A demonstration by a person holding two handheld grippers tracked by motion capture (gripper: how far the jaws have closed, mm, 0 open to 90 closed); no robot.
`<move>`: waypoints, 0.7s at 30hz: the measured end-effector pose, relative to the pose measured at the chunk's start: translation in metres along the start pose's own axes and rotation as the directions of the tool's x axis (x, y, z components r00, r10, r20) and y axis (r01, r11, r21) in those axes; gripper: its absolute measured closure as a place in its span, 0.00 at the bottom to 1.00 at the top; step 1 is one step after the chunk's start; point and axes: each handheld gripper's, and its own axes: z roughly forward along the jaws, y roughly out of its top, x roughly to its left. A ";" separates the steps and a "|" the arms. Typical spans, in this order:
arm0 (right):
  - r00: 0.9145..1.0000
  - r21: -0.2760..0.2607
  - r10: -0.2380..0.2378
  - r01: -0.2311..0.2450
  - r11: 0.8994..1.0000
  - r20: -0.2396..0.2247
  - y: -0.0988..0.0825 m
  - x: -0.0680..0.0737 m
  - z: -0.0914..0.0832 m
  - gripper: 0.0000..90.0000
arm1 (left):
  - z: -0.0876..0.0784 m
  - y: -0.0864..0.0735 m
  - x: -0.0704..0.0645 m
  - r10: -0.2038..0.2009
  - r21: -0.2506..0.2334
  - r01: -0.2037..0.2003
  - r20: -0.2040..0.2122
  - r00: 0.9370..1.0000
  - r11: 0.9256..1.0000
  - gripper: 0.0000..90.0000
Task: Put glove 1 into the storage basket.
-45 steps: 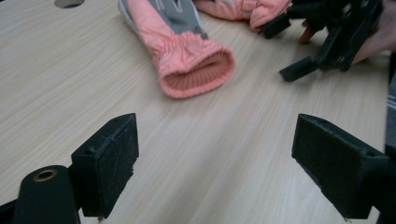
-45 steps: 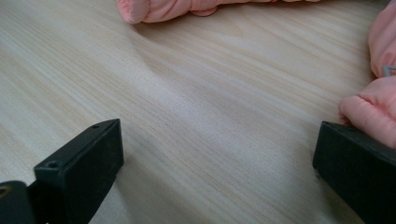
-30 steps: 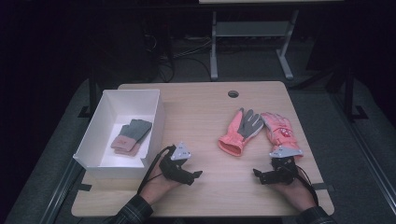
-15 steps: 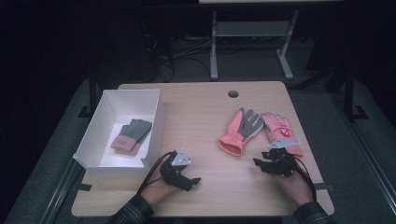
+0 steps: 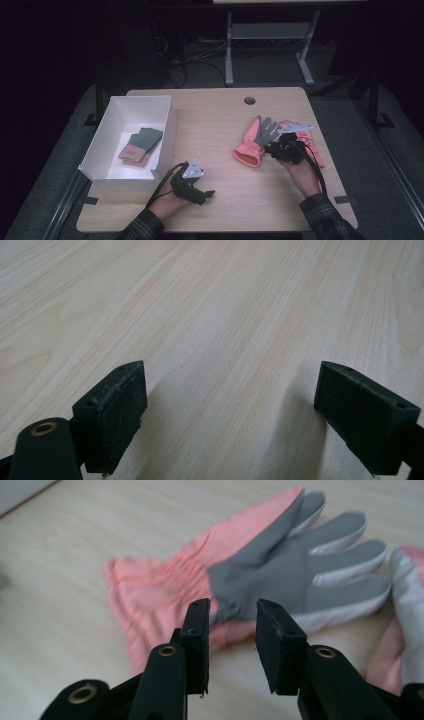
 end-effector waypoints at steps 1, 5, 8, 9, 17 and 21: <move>1.000 -0.013 0.005 -0.005 1.000 0.001 0.003 -0.002 0.003 0.73 | 0.000 0.000 0.000 0.000 0.001 0.000 0.000 1.000 1.000 0.14; 0.999 -0.020 0.037 -0.037 0.999 0.006 0.014 -0.006 0.015 0.71 | 0.000 0.000 0.000 0.000 0.005 0.000 0.000 1.000 1.000 0.14; 0.998 -0.002 0.050 -0.050 0.999 0.023 0.019 -0.009 0.025 0.68 | 0.000 0.000 0.000 0.001 0.005 -0.001 0.000 1.000 1.000 0.14; 0.998 -0.007 0.060 -0.060 0.998 0.020 0.020 -0.010 0.028 0.69 | 0.000 0.000 0.000 0.000 0.005 0.000 0.000 1.000 1.000 0.14; 0.994 0.038 0.098 -0.100 0.994 0.053 0.019 -0.010 0.050 0.70 | 0.000 0.000 0.000 0.000 0.005 0.000 0.001 1.000 1.000 0.14; 0.994 0.060 0.090 -0.094 0.994 0.069 0.015 -0.012 0.057 0.88 | 0.000 0.000 0.000 0.000 0.004 0.000 0.001 1.000 1.000 0.14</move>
